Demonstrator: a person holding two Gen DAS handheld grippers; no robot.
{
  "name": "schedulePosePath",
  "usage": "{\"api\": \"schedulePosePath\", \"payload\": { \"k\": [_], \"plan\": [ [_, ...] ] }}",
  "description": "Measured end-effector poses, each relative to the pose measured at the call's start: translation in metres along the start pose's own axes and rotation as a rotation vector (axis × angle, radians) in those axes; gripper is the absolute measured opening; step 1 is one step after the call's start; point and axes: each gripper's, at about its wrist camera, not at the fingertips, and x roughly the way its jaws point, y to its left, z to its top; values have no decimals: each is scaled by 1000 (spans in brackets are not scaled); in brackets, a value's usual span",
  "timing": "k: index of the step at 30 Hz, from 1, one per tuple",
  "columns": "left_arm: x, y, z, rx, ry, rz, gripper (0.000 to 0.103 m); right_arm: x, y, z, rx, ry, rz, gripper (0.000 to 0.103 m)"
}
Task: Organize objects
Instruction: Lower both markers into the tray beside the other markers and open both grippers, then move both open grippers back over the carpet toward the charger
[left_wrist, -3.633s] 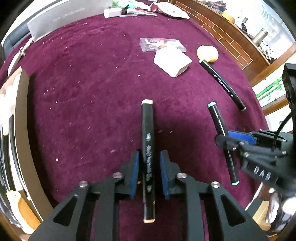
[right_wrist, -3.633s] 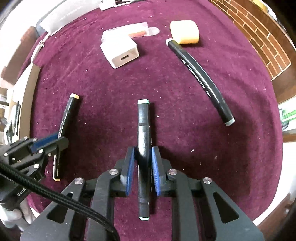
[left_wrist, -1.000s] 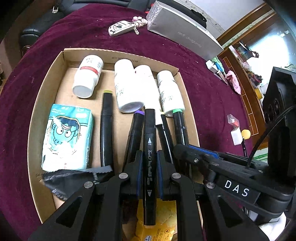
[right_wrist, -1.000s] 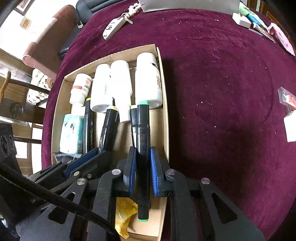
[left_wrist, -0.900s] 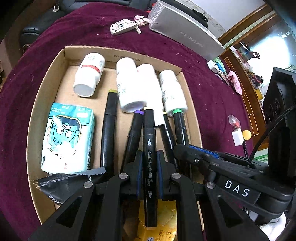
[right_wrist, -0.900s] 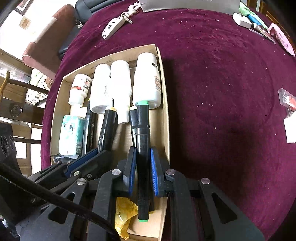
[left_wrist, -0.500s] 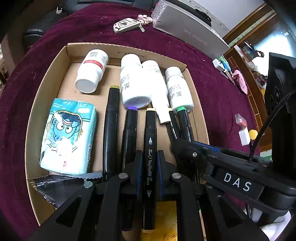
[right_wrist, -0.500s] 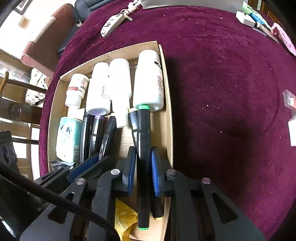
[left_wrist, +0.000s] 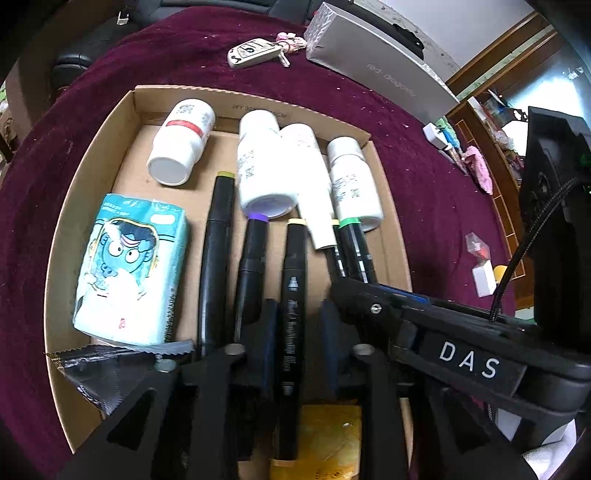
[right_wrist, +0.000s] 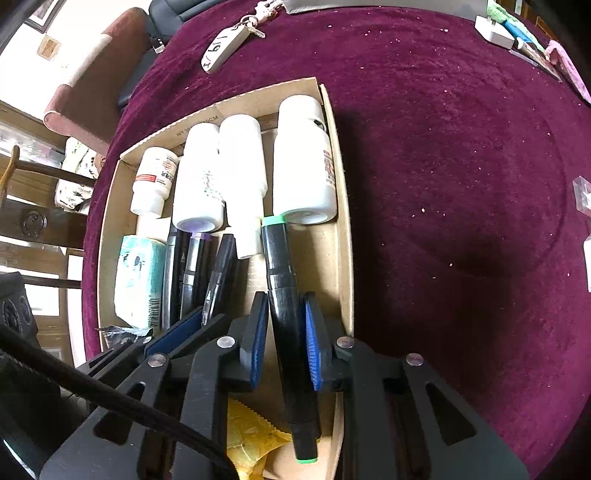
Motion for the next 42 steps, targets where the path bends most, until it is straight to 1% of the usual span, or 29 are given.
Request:
{"api": "schedulePosePath", "payload": {
  "k": [2,7,10,11,12,13,14,17,19,20,23,26,27,29,31,33,35,37,41,42],
  "plan": [
    [-1,-2,-1,0,-3,15,35,-2,1,-1,4,-2,6,21],
    [-2,0,-2,-26,8,5,37,-11,1,-6,-1,-15,11,21],
    [-4,-3,-3,-30,10,6,43,-19,1,-9,-5,-31,14,22],
    [-5,-4,-4,-30,13,6,44,-23,0,-10,-4,-39,10,24],
    [-6,-5,-4,-32,16,1,46,-26,-1,-10,-1,-47,6,31],
    [-7,-7,-5,-35,17,-5,46,-29,-2,-10,1,-53,20,35],
    [-10,-8,-6,-39,17,-13,46,-29,-1,-6,2,-54,32,37],
    [-22,-13,-5,-42,2,-25,46,-38,-1,-7,-2,-73,45,38],
    [-29,-16,-6,-39,-8,-23,47,-46,-1,-7,-2,-94,57,44],
    [-33,-18,-6,-38,-12,-23,47,-49,-1,-8,-2,-101,64,45],
    [-46,-27,-7,-22,-32,-22,47,-60,-4,-11,-6,-122,95,46],
    [-58,-40,-10,13,-62,-18,47,-71,-10,-16,7,-141,125,54],
    [-62,-44,-12,23,-75,-29,47,-73,-13,-16,17,-146,137,58],
    [-73,-55,-16,48,-113,-65,47,-79,-23,-21,42,-157,163,58],
    [-83,-67,-19,67,-153,-86,52,-86,-37,-27,68,-167,183,59],
    [-91,-83,-21,91,-184,-74,54,-95,-55,-32,93,-181,191,59],
    [-94,-100,-24,123,-187,-42,55,-102,-72,-35,116,-196,203,59],
    [-88,-118,-30,160,-159,-11,56,-115,-96,-40,141,-216,198,58],
    [-55,-159,-50,247,-50,-22,56,-132,-150,-52,207,-245,167,58],
    [-48,-164,-55,259,-26,-26,56,-136,-172,-57,236,-252,149,58]
  ]
}}
